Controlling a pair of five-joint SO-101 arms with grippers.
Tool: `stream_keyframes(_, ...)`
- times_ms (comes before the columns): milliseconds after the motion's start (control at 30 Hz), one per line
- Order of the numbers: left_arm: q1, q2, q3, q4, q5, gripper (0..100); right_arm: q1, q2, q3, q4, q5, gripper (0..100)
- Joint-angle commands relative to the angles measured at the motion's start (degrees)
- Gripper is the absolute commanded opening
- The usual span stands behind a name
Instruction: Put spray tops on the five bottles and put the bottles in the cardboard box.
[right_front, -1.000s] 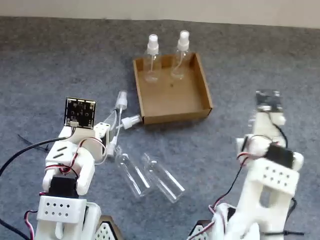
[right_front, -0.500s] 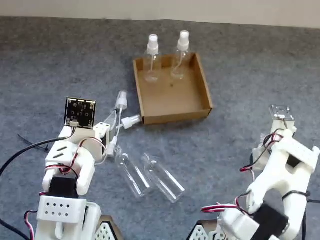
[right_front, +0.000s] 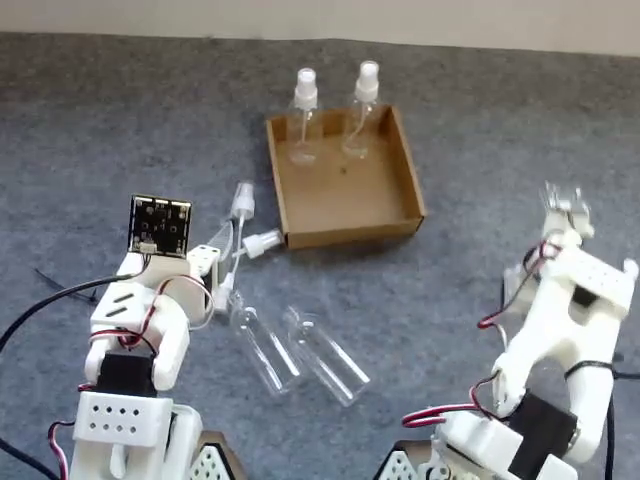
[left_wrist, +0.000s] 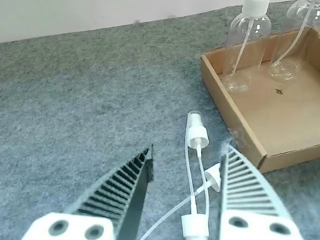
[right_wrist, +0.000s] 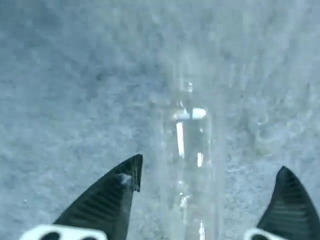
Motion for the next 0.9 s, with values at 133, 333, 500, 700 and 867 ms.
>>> stream_keyframes(133,-0.7,0.7,-0.1,-1.5,-0.1,20,-5.4,-0.3,-11.6,4.9,-1.4,25.7)
stream_keyframes(333,-0.7,0.7,-0.1,-1.4,-0.1,20,-4.7,9.8,-15.6,6.4,-1.1,25.7)
stream_keyframes(500,-0.7,0.7,-0.1,-1.4,-0.1,20,-3.7,18.2,-23.6,10.7,-0.9,25.7)
stream_keyframes(700,-0.7,0.7,-0.1,-1.4,-0.1,20,-3.5,24.3,-25.9,10.5,2.3,25.7)
stream_keyframes(867,-0.7,0.7,-0.1,-1.4,-0.1,20,-2.9,26.6,-25.9,10.5,2.6,25.7)
